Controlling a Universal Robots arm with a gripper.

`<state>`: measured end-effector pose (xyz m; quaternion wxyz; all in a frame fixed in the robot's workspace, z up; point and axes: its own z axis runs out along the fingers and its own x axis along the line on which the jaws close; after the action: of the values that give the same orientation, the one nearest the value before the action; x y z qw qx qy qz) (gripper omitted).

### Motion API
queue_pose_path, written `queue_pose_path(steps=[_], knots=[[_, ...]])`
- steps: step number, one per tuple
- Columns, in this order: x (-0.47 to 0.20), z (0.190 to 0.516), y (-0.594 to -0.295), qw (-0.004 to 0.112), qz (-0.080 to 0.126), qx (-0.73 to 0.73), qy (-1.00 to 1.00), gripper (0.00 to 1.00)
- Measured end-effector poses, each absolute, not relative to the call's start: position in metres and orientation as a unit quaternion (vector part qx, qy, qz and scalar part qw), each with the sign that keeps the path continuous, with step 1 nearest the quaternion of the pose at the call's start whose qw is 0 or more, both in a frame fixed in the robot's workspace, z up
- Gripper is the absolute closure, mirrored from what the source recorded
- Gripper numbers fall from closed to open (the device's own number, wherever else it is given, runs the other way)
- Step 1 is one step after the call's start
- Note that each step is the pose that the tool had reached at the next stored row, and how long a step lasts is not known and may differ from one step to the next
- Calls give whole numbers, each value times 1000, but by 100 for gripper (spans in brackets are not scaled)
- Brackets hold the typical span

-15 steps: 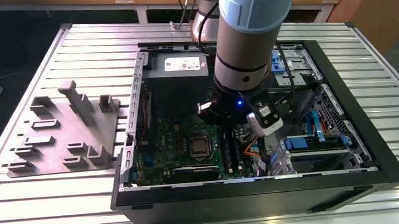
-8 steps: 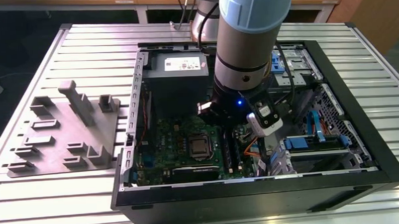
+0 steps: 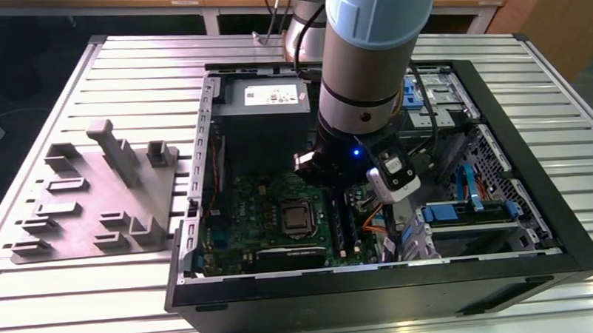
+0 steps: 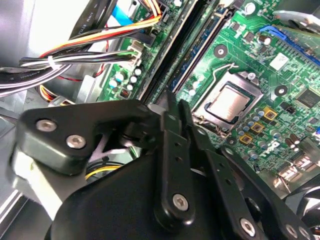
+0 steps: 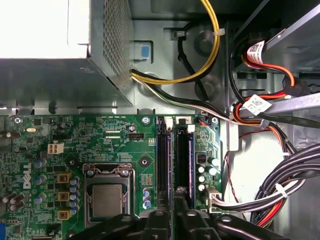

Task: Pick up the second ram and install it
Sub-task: 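Insert the second ram into the second slot, then press down the second ram until it locks into place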

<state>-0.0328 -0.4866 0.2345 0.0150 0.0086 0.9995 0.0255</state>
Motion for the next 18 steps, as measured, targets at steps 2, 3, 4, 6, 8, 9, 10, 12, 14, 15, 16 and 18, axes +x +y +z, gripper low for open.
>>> queue_pose_path(steps=[2,3,4,6,8,9,10,12,14,15,16,18], knots=[[-33,235,-487,15,25,9,1000,89],[-33,235,-487,15,25,9,1000,89],[-33,235,-487,15,25,9,1000,90],[-33,235,-487,15,25,9,1000,90],[-33,235,-487,15,25,9,1000,90],[-33,234,-487,15,24,9,1000,90],[-33,235,-487,15,24,9,1000,90],[-33,235,-487,15,24,9,1000,90],[-33,235,-487,15,24,9,1000,90],[-33,235,-487,15,24,9,1000,90],[-33,235,-487,15,24,9,1000,90],[-33,235,-487,15,23,9,1000,90]])
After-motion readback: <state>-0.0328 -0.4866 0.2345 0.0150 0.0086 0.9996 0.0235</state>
